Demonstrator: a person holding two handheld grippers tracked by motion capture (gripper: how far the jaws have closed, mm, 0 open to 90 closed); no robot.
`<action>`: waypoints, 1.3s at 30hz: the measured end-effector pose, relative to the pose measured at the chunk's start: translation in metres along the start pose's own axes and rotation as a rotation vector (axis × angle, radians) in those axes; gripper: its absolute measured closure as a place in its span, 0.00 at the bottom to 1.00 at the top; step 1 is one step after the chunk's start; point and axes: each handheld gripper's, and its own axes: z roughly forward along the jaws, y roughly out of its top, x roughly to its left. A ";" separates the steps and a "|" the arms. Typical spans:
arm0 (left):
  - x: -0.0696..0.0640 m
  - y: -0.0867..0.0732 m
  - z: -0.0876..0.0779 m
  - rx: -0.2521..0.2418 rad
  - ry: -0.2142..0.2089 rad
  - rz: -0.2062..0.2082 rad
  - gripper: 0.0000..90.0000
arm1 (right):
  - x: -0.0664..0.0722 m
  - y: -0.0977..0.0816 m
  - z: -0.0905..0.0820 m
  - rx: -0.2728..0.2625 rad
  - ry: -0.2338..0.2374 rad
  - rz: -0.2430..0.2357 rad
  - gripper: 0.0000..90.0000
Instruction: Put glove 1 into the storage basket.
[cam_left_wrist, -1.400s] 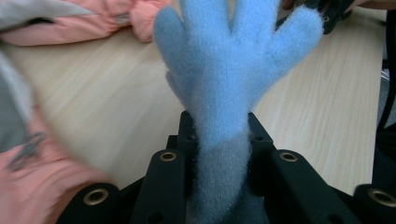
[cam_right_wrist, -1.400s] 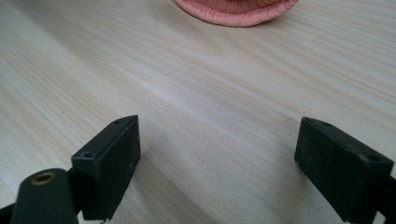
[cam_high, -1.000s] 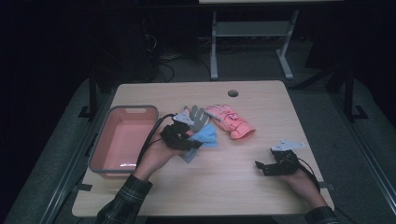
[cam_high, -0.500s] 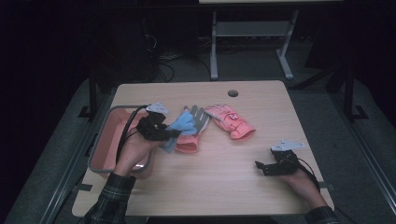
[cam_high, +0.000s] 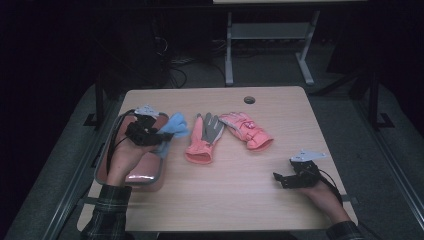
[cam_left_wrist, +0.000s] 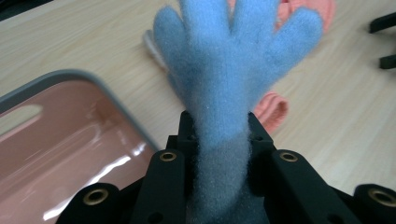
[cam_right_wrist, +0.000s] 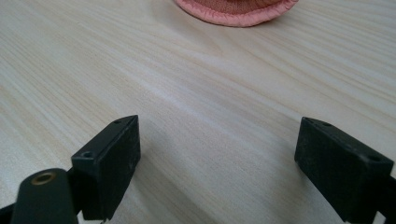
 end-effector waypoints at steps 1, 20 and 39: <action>0.003 -0.001 -0.002 -0.001 0.005 -0.007 0.82 | 0.000 0.000 0.000 0.000 0.000 -0.001 0.15; 0.064 -0.040 -0.007 0.066 0.192 -0.143 0.81 | 0.000 0.000 0.000 0.000 0.000 0.000 0.15; 0.084 -0.064 0.040 0.205 0.188 -0.194 0.78 | 0.000 0.000 0.000 0.000 0.000 0.000 0.15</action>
